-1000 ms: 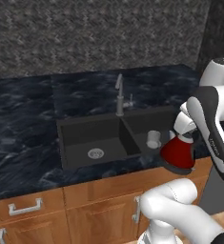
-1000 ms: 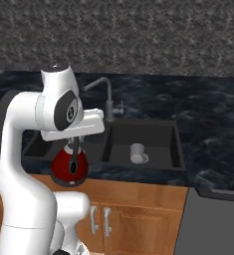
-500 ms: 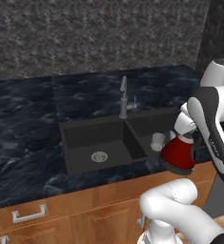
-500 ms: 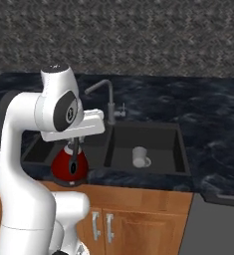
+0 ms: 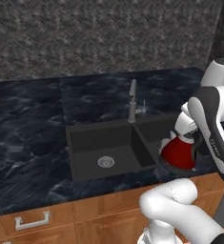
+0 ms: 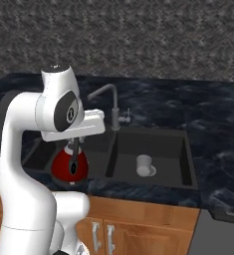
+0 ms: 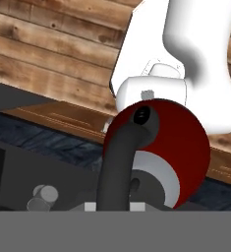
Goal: Place the kettle in the left basin and the glass cup in the right basin of the sink.
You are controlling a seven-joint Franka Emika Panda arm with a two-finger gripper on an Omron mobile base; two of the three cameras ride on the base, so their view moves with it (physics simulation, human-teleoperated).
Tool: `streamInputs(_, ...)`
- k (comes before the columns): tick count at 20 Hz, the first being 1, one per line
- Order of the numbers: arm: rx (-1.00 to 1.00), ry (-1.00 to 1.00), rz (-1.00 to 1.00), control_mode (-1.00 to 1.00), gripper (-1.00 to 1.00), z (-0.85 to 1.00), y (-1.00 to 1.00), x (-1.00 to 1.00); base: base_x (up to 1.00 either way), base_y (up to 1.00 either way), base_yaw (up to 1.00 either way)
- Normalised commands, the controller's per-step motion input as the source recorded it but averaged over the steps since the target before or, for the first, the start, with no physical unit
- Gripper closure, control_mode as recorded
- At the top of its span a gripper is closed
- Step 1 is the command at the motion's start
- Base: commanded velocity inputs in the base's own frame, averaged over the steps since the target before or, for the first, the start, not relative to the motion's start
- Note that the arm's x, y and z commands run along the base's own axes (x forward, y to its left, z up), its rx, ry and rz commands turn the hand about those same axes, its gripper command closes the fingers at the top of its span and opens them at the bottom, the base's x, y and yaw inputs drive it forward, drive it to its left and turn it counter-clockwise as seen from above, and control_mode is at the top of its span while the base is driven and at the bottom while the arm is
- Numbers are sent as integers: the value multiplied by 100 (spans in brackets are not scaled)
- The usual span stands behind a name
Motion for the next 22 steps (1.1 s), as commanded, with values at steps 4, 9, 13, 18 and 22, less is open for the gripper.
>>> streamInputs(4, 0, 0, 0, 100, 100, 0, 0, 0, 45, 3, 10)
streamInputs(9, 0, 0, 0, 100, 100, 0, 0, 0, 44, 26, 3)
streamInputs(13, 0, 0, 0, 100, 100, 0, 0, 0, 37, 34, 0)
streamInputs(18, 0, 0, 0, 100, 100, 0, 0, 0, 26, 52, 0)
streamInputs(22, 0, 0, 0, 100, 100, 0, 0, 0, 26, 63, 0)
